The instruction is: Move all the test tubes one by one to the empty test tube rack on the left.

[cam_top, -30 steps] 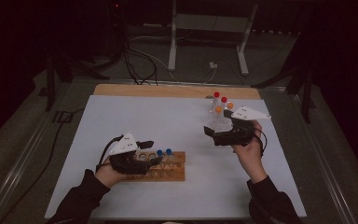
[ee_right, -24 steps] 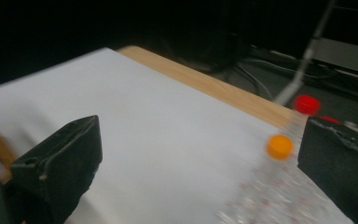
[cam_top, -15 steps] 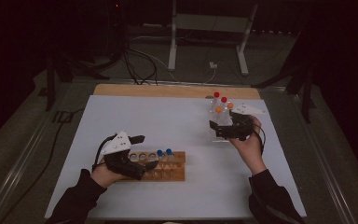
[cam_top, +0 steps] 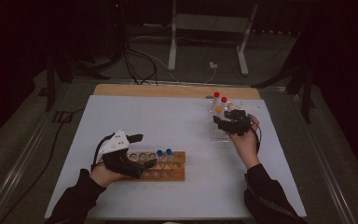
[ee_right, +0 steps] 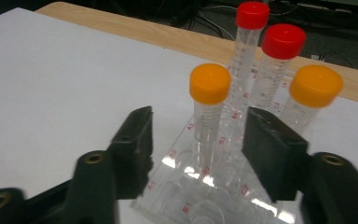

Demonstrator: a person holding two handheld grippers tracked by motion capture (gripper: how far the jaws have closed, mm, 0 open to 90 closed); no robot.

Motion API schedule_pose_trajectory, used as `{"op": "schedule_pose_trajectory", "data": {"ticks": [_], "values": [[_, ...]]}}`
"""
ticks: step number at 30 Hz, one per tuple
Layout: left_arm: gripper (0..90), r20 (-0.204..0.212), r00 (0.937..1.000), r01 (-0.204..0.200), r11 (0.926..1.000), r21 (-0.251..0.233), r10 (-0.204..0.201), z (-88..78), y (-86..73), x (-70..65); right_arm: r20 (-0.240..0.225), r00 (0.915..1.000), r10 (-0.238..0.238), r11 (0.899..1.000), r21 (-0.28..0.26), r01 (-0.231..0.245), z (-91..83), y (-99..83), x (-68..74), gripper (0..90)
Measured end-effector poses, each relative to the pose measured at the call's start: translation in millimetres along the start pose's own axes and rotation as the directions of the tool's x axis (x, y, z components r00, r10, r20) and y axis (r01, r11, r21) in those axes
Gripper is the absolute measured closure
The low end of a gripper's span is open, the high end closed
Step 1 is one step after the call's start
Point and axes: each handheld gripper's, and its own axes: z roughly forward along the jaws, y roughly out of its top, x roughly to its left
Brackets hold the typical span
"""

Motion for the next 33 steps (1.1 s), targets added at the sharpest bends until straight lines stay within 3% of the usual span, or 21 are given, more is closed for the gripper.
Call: {"op": "schedule_pose_trajectory", "data": {"ticks": [9,17,33], "values": [[2.5,-0.006,1.0000,-0.002,1.0000,-0.001,0.002,-1.1,0.8,0.2,0.029,0.9996,-0.005,0.998,0.070,0.003,20.3,3.9,-1.6,63.2],[2.5,-0.003,1.0000,0.004,1.0000,0.005,-0.004,-0.2,-0.1,1.5,0.036,0.9994,0.001,0.998,0.064,-0.003,24.1,4.6,-2.9,72.6],[2.5,0.003,0.9999,0.010,0.9999,0.005,-0.010,-1.2,1.4,2.5,0.037,0.9988,-0.032,0.998,0.057,0.030,10.7,14.5,-0.2,74.5]]}}
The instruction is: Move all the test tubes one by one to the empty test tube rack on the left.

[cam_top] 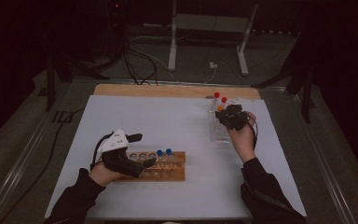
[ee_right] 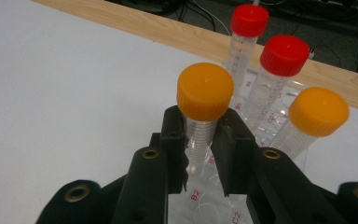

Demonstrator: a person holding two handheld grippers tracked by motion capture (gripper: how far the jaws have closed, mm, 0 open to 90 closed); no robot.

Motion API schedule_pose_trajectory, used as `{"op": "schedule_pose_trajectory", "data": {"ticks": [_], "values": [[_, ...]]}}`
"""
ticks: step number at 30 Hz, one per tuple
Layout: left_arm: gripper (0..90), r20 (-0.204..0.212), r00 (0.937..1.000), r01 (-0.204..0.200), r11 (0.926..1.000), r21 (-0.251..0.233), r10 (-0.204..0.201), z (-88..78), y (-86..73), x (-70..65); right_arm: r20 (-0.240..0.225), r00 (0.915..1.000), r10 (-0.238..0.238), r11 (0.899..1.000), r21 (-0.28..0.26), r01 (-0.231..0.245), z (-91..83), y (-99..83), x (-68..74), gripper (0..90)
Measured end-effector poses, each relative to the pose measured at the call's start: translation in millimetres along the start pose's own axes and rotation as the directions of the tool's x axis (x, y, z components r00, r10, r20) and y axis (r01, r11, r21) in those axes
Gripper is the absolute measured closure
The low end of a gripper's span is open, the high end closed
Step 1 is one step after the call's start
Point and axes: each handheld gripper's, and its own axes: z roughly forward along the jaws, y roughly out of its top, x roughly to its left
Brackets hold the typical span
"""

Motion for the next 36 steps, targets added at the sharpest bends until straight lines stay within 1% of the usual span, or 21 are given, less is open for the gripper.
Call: {"op": "schedule_pose_trajectory", "data": {"ticks": [4,9,13,17,19,21,25,27,31,33,36], "values": [[2.5,0.003,1.0000,-0.003,1.0000,0.001,0.003,-0.2,0.7,-0.4,-0.001,0.9999,-0.011,1.000,-0.011,0.011,-6.5,3.3,0.7,74.5],[2.5,0.009,1.0000,0.000,1.0000,0.006,0.000,0.6,1.2,-0.8,0.007,0.9993,-0.037,0.999,-0.037,0.037,-20.2,12.0,3.3,74.5],[2.5,0.015,0.9999,-0.006,1.0000,0.005,0.006,0.1,3.8,-1.7,0.015,0.9980,-0.061,0.997,-0.053,0.061,-30.6,18.4,6.2,74.6],[2.5,0.023,0.9997,-0.010,0.9999,0.003,0.010,-0.7,7.2,-2.2,0.006,0.9972,-0.074,0.995,-0.072,0.074,-39.5,22.7,9.8,74.5],[2.5,0.034,0.9994,-0.001,1.0000,0.000,0.001,-1.5,9.6,-1.3,-0.006,0.9968,-0.079,0.994,-0.079,0.079,-42.9,23.9,11.9,74.5],[2.6,0.040,0.9992,0.000,1.0000,-0.004,0.000,-2.0,11.8,-0.7,-0.017,0.9962,-0.085,0.993,-0.085,0.083,-45.3,24.1,14.3,74.6],[2.6,0.052,0.9986,-0.005,1.0000,-0.004,0.005,-1.8,18.0,-0.2,-0.038,0.9947,-0.096,0.991,-0.095,0.092,-48.8,22.4,20.8,74.6],[2.6,0.061,0.9981,-0.008,1.0000,-0.005,0.008,-1.1,22.0,0.1,-0.062,0.9935,-0.096,0.991,-0.099,0.089,-50.4,21.3,25.0,74.6],[2.7,0.070,0.9974,-0.017,0.9999,0.000,0.017,3.1,30.5,1.2,-0.109,0.9873,-0.116,0.989,-0.101,0.105,-53.2,18.7,36.3,74.6],[2.7,0.077,0.9969,-0.017,0.9999,0.002,0.017,6.5,34.3,1.8,-0.134,0.9827,-0.128,0.988,-0.103,0.115,-54.3,17.2,42.6,74.6],[3.3,0.073,0.9970,-0.025,0.9996,0.011,0.024,13.2,40.9,2.3,-0.174,0.9741,-0.144,0.986,-0.105,0.127,-55.7,15.4,52.2,74.6]]}}
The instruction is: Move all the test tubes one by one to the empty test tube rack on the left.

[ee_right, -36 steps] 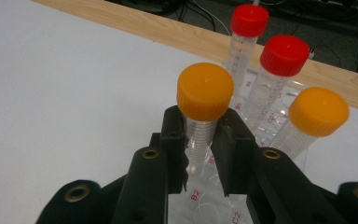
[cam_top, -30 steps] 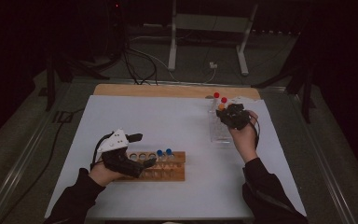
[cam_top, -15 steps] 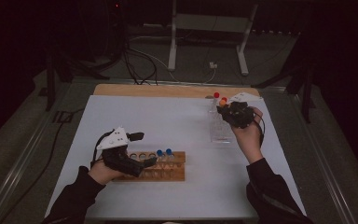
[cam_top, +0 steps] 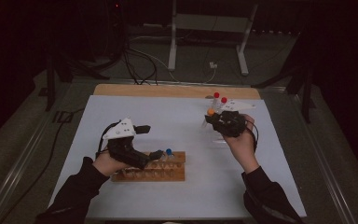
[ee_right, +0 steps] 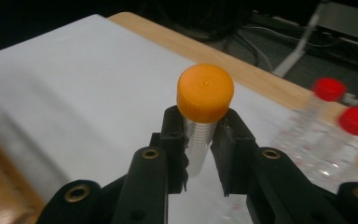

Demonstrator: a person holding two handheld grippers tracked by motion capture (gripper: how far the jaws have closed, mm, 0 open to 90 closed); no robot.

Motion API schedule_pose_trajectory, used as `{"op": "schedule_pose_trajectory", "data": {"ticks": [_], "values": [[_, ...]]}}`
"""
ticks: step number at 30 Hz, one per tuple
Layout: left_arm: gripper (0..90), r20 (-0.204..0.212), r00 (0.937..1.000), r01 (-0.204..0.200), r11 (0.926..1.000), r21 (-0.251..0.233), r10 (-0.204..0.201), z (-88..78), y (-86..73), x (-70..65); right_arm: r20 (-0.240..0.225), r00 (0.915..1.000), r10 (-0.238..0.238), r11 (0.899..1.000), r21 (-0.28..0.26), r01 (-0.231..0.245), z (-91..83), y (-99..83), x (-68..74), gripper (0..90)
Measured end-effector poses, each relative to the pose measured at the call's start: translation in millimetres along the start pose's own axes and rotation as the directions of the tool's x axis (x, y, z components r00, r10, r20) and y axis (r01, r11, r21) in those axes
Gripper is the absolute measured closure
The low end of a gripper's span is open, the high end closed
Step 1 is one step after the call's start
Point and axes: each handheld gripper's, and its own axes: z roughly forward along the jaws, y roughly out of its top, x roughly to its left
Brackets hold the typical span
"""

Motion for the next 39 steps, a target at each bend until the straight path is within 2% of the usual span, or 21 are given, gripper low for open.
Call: {"op": "schedule_pose_trajectory", "data": {"ticks": [5,9,14,16,19,22,34,39], "values": [[5.3,0.008,1.0000,0.004,1.0000,-0.007,-0.004,10.4,14.0,4.8,-0.054,0.9980,-0.033,0.999,-0.007,0.032,-1.4,4.2,17.4,74.6],[8.1,-0.002,1.0000,-0.002,1.0000,-0.008,0.002,19.1,26.2,7.6,-0.095,0.9938,-0.058,0.998,-0.023,0.056,-2.6,9.4,29.6,74.6],[16.5,-0.004,1.0000,-0.009,0.9999,-0.005,0.009,30.1,39.8,10.8,-0.130,0.9884,-0.078,0.997,-0.027,0.075,-2.2,13.5,40.9,74.6],[19.7,-0.016,0.9997,-0.020,0.9998,-0.005,0.020,35.1,44.0,11.7,-0.142,0.9863,-0.084,0.996,-0.025,0.081,-1.1,14.3,44.1,74.6],[24.3,-0.037,0.9993,-0.011,0.9999,-0.006,0.011,42.8,49.4,13.8,-0.152,0.9838,-0.095,0.995,-0.022,0.092,0.8,15.2,47.9,74.6],[31.7,-0.062,0.9979,-0.018,0.9998,0.010,0.019,51.0,52.9,15.7,-0.160,0.9818,-0.102,0.995,-0.020,0.100,2.3,16.4,50.7,74.6],[51.5,-0.057,0.9957,-0.071,0.9971,0.028,0.073,70.2,58.1,10.8,-0.178,0.9771,-0.117,0.993,-0.023,0.115,4.9,20.3,58.1,74.6],[59.4,-0.053,0.9955,-0.078,0.9965,0.030,0.079,75.1,61.2,10.4,-0.183,0.9752,-0.125,0.992,-0.027,0.122,5.7,21.5,60.8,74.6]]}}
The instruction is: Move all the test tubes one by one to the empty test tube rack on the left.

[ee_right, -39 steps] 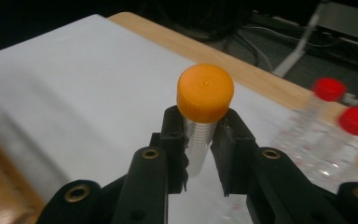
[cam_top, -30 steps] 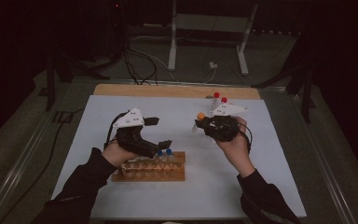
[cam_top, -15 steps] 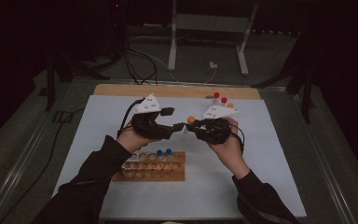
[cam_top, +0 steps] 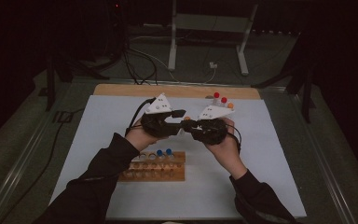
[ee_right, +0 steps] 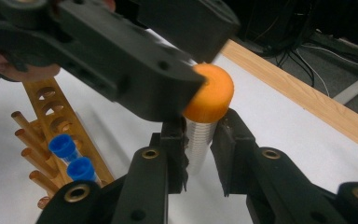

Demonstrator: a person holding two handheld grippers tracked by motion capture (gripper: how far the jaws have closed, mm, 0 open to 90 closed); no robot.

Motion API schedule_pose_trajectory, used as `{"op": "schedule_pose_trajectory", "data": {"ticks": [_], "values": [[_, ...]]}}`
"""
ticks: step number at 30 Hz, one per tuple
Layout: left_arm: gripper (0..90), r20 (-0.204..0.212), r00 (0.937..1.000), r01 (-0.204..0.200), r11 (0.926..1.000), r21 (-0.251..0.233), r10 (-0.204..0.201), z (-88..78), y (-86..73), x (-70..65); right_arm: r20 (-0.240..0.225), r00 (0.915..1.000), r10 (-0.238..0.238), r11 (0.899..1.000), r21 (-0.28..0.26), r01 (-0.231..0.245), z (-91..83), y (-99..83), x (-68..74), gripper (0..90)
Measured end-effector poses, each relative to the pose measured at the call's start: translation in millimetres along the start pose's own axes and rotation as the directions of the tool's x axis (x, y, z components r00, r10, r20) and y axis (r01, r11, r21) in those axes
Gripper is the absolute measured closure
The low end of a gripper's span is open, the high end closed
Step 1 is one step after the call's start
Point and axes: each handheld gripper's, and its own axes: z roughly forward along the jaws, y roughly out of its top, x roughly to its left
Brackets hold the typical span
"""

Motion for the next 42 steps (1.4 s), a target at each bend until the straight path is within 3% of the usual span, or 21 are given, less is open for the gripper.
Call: {"op": "schedule_pose_trajectory", "data": {"ticks": [8,17,23,25,27,31,42], "values": [[69.4,0.002,1.0000,-0.002,0.9998,0.022,0.002,6.0,0.4,0.5,0.002,1.0000,-0.001,1.000,-0.003,0.001,0.1,1.0,0.8,74.6],[71.5,-0.025,0.9993,-0.029,0.9994,0.016,0.030,4.5,0.6,0.6,-0.002,1.0000,0.008,1.000,-0.016,-0.008,0.7,-0.9,-0.7,72.8],[71.7,-0.052,0.9981,-0.032,0.9995,0.001,0.032,-6.9,2.8,4.7,0.011,0.9991,0.040,0.998,-0.051,-0.040,-2.5,-2.2,-6.0,51.6],[71.8,-0.063,0.9976,-0.030,0.9995,-0.005,0.030,-12.7,3.3,6.7,0.014,0.9989,0.045,0.997,-0.069,-0.044,-4.3,-3.3,-8.5,49.3],[71.8,-0.075,0.9968,-0.028,0.9996,-0.006,0.028,-19.0,3.4,8.9,-0.012,0.9977,0.067,0.995,-0.075,-0.068,-6.1,-3.7,-12.3,44.4],[71.8,-0.107,0.9940,-0.025,0.9995,-0.017,0.023,-34.5,1.8,13.8,0.017,0.9948,0.101,0.991,-0.088,-0.099,-10.0,-4.9,-16.5,35.5],[71.9,-0.161,0.9868,-0.022,0.9995,-0.021,0.018,-78.1,-11.1,14.6,0.069,0.9890,0.131,0.986,-0.109,-0.123,-13.8,-9.4,-19.4,11.3]]}}
